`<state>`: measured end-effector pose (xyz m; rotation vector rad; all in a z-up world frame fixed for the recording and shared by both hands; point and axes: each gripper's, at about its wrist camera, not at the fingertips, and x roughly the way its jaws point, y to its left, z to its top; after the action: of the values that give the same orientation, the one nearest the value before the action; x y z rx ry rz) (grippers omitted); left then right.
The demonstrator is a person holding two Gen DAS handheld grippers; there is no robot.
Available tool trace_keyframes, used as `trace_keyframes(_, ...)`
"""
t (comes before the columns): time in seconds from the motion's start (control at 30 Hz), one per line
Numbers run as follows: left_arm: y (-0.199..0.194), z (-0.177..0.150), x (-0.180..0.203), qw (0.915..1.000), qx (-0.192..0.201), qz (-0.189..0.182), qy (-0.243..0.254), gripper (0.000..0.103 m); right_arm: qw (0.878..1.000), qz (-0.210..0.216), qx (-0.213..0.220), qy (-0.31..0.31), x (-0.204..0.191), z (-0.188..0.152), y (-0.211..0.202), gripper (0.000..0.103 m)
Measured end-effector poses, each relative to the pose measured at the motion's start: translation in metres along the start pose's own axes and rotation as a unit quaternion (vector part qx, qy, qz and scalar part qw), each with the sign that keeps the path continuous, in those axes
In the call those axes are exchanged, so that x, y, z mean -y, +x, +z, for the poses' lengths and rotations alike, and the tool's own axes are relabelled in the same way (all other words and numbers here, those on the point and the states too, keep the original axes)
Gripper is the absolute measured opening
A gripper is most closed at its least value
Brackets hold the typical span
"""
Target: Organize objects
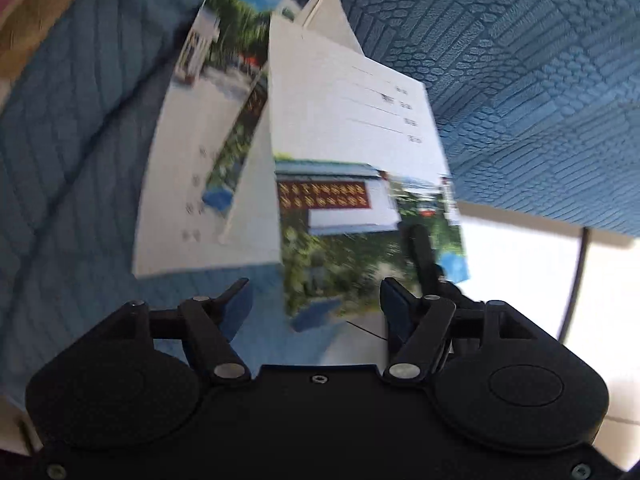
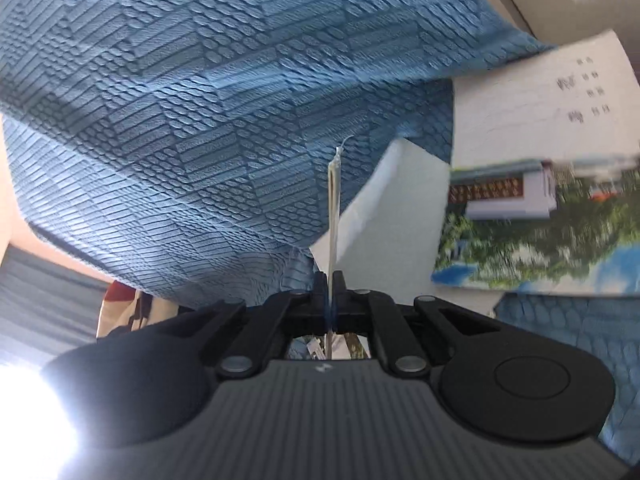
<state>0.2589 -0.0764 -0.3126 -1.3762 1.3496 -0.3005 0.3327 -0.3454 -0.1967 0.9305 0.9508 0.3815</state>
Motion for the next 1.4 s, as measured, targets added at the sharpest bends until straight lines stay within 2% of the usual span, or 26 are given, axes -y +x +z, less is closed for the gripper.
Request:
trace_keyframes(0.13, 0.001, -0.005, -0.007, 0.9994, 0.0, -0.027, -0.021, 0.067, 0.999, 0.003, -0.005, 0.036, 0.001, -0.008, -0.003, 0.004)
trace_keyframes(0.23, 0.001, -0.005, -0.011, 0.9986, 0.003, -0.041, -0.033, 0.06, 0.999, 0.005, 0.001, 0.052, -0.001, -0.014, -0.01, 0.004)
trace_keyframes(0.37, -0.007, -0.007, -0.011, 0.997, 0.004, -0.068, -0.036, 0.046, 0.999, 0.0, 0.009, 0.052, -0.007, -0.019, -0.02, 0.004)
trace_keyframes(0.43, -0.014, -0.01, -0.008, 0.9975, 0.008, -0.065, -0.025, 0.04, 0.999, -0.007, 0.015, 0.042, -0.01, -0.022, -0.026, 0.004)
trace_keyframes(0.6, -0.034, -0.018, 0.001, 0.998, 0.024, -0.059, 0.002, 0.015, 0.999, -0.026, 0.018, 0.009, -0.02, -0.031, -0.035, 0.005)
trace_keyframes(0.67, -0.044, -0.021, 0.005, 0.9981, 0.029, -0.052, 0.013, 0.011, 0.999, -0.033, 0.018, -0.007, -0.025, -0.038, -0.04, 0.005)
trace_keyframes(0.87, -0.076, -0.039, 0.021, 0.9963, 0.031, -0.013, 0.08, 0.012, 0.996, -0.038, 0.024, -0.071, -0.054, -0.064, -0.059, 0.005)
trace_keyframes(1.4, -0.171, -0.081, 0.051, 0.9883, 0.045, -0.01, 0.145, 0.012, 0.995, -0.009, 0.048, -0.082, -0.11, -0.117, -0.1, 0.008)
